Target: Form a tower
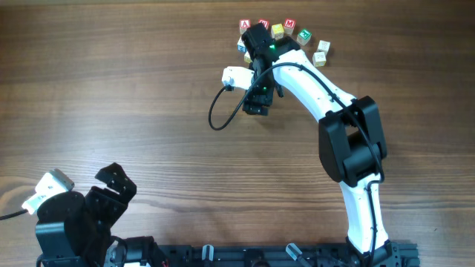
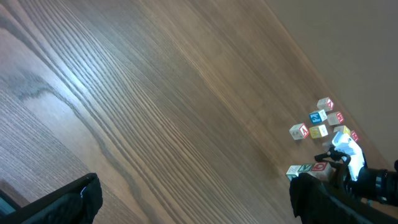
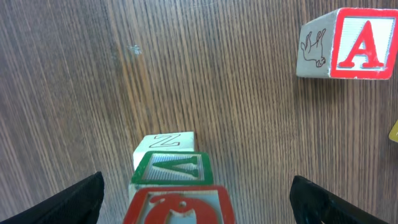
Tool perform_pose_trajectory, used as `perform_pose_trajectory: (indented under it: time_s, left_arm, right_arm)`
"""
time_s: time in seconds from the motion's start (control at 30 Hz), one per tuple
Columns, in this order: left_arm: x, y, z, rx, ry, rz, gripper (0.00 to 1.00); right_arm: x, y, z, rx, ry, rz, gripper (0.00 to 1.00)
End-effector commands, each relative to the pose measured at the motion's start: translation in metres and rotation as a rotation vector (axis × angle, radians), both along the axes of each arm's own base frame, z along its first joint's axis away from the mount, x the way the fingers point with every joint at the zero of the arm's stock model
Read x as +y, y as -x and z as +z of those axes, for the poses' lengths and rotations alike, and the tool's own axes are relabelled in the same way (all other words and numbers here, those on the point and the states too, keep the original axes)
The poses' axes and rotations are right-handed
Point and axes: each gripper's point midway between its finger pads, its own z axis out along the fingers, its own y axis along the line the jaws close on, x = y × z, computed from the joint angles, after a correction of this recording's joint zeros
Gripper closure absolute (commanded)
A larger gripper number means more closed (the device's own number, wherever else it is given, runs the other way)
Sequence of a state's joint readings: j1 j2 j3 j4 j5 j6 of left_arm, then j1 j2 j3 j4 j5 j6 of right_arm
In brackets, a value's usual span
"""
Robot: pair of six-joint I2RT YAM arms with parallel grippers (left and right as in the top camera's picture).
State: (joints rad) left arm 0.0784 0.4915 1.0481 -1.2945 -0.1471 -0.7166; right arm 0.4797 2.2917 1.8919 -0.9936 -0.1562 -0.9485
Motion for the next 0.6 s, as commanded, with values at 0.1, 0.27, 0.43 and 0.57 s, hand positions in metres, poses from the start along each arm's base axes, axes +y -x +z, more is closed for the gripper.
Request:
perform_pose_trajectory:
  time_s: [0.1, 0.27, 0.43, 0.57]
  left_arm:
    - [-0.002, 0.000, 0.001, -0.007, 0.007, -0.009, 0.00]
    - [-0.002, 0.000, 0.001, -0.007, 0.007, -0.009, 0.00]
    - [-0.002, 0.000, 0.001, -0.007, 0.007, -0.009, 0.00]
    - [-0.002, 0.000, 0.001, -0.007, 0.007, -0.009, 0.00]
  right_arm:
    - [-0.002, 0.007, -0.022, 0.036, 0.005, 0.021, 0.04]
    - [0.000, 0.006, -0.025, 0.031, 0.005, 0.041, 0.09]
    - [-0.001, 0.007, -0.033, 0.044, 0.012, 0.041, 0.10]
    - [0.001, 0.008, -0.034, 0.047, 0.004, 0.043, 0.16]
